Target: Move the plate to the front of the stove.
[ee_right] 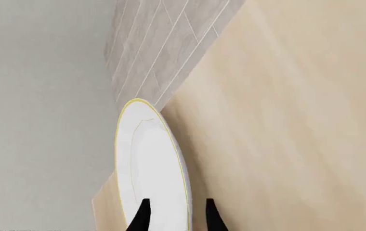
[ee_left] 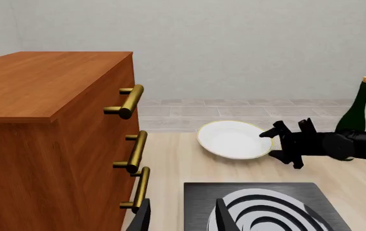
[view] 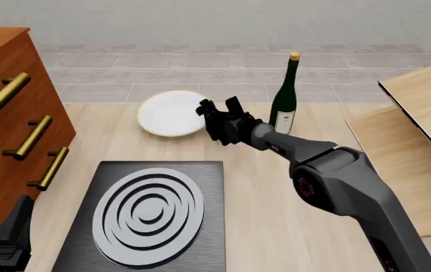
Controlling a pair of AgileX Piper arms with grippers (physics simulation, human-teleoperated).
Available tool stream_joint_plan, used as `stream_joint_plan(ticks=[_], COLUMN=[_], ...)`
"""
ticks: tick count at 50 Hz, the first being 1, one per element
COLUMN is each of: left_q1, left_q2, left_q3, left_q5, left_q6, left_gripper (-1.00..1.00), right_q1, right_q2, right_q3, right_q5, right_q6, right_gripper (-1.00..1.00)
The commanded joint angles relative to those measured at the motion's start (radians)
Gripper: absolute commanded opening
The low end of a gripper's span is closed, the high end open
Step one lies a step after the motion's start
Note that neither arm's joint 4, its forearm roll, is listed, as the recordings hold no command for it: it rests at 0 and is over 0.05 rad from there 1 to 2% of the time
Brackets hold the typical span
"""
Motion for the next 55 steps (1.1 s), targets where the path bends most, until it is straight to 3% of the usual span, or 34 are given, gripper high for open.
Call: stream_joint_plan(ticks=[1, 12, 27, 36, 40, 49, 52, 55], left_q1=[0.0, 0.0, 0.0, 0.0, 0.0, 0.0, 0.0, 0.0], left_q2=[0.0, 0.0, 0.0, 0.0, 0.0, 0.0, 0.0, 0.0], left_q3=[0.0, 0.0, 0.0, 0.0, 0.0, 0.0, 0.0, 0.0], left_q5=[0.0, 0.0, 0.0, 0.0, 0.0, 0.0, 0.0, 0.0], left_q6=[0.0, 0.0, 0.0, 0.0, 0.0, 0.0, 0.0, 0.0], left_gripper=[1.0, 1.0, 1.0, 1.0, 1.0, 1.0, 1.0, 1.0], right_q1=[0.004, 0.008, 0.002, 0.008, 0.022, -0.006, -0.002, -0.006], right_q2=[0.031, -0.004, -0.172, -0.372, -0.511, -0.89, -1.014, -1.218], right_q3=[0.075, 0.153, 0.447, 0.77, 0.99, 1.422, 1.514, 1.639], right_q5=[-0.006, -0.039, -0.177, -0.322, -0.434, -0.585, -0.574, -0.54], right_q6=[0.029, 0.04, 0.045, 0.033, 0.031, -0.042, -0.057, -0.106], right_gripper=[1.0, 1.0, 1.0, 1.0, 1.0, 1.0, 1.0, 1.0])
